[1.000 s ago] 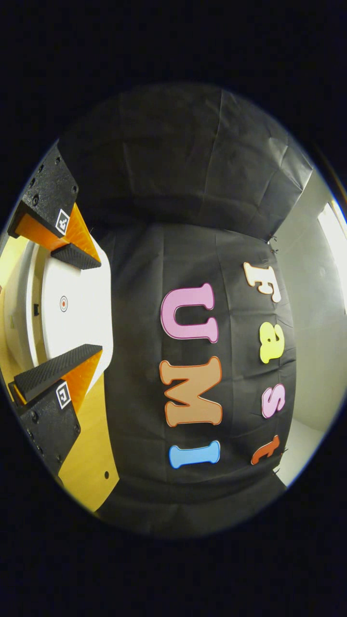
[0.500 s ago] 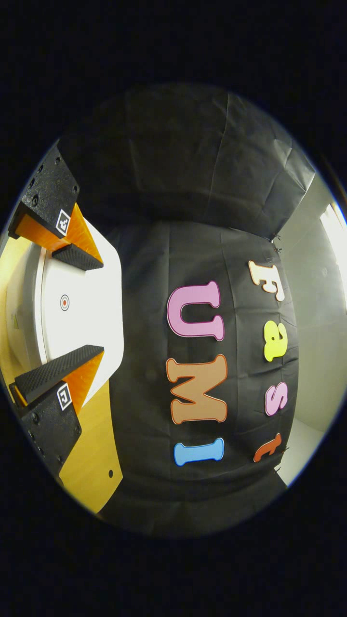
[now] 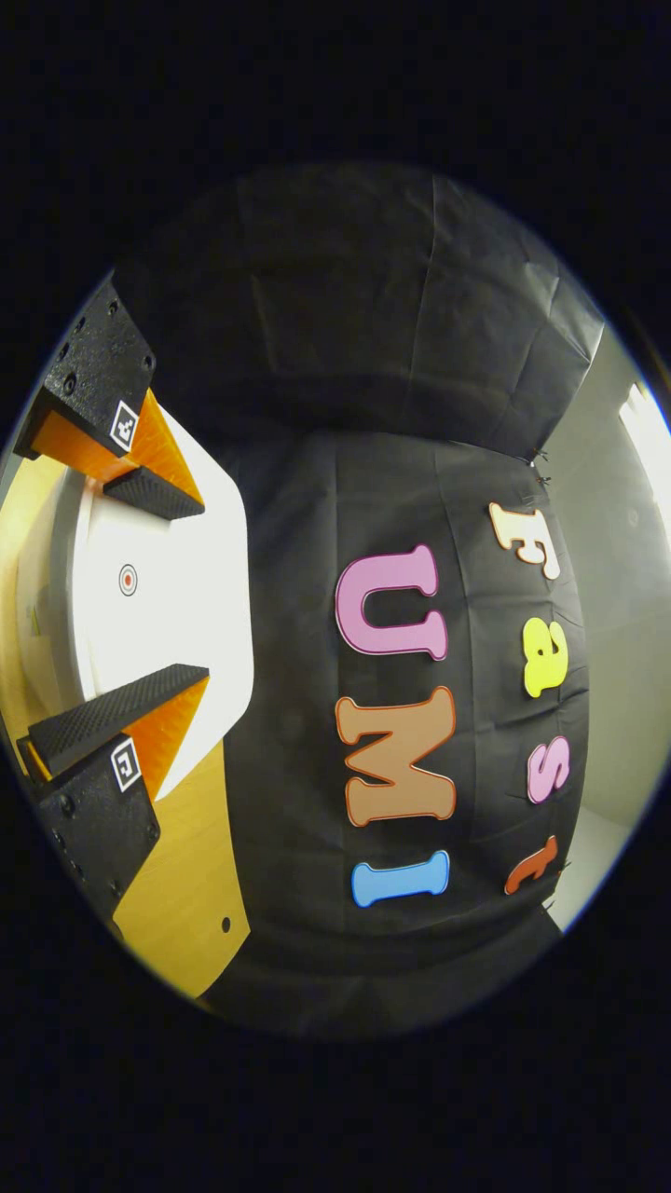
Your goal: Press the lid of the desktop garbage bin to open it, pick up the crumpled paper on the desktop and throw it into the bin, then pick up the pop can on the desktop and drop it into the bin, and finally close the garbage bin lid.
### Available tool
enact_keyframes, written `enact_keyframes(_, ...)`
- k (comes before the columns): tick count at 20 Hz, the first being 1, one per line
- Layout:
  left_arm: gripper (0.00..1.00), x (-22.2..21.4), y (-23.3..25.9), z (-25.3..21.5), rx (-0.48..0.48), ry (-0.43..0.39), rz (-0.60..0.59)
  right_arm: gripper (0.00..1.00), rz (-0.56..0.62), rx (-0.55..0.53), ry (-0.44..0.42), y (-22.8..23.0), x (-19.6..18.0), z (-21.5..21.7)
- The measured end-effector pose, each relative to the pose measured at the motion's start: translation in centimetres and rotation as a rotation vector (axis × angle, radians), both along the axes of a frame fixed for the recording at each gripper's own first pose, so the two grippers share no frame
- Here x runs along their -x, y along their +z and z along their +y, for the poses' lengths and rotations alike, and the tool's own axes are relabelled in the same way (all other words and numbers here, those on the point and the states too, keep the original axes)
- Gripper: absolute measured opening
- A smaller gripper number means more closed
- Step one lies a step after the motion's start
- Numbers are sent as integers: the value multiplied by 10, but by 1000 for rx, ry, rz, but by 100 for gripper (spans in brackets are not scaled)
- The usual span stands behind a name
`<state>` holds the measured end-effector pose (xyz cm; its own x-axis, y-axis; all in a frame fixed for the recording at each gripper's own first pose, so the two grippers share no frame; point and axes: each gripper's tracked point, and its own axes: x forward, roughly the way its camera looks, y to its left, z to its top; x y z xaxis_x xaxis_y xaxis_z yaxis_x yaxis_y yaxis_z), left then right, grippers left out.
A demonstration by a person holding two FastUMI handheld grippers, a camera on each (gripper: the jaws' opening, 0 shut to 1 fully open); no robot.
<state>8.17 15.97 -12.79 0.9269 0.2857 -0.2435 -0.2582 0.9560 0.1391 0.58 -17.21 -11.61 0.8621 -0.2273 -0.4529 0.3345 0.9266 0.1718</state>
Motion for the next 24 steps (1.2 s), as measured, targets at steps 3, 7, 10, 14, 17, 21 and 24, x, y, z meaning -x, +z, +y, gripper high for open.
enact_keyframes(3, 94, 0, 12, 0, -29, -12, -79, 96, -27, 1, 21, 11, -8, 3)
enact_keyframes(7, 93, -1, 12, 6, 2, 32, -59, 96, -37, 42, 22, 20, -9, -2)
enact_keyframes(10, 92, -3, 22, 11, 142, 80, -101, 96, -38, 68, 14, 23, -3, -6)
enact_keyframes(14, 92, 7, 69, 29, 9, 106, -166, 96, -47, 62, -4, 25, 4, -8)
enact_keyframes(17, 92, 17, 97, 17, -47, 60, -173, 96, -60, 57, -13, 28, 4, -7)
enact_keyframes(21, 92, 42, 117, -12, -9, 26, -198, 96, -77, 59, -17, 32, 6, -2)
enact_keyframes(24, 92, 55, 110, -37, 100, -5, -210, 96, -87, 53, -17, 33, 7, 3)
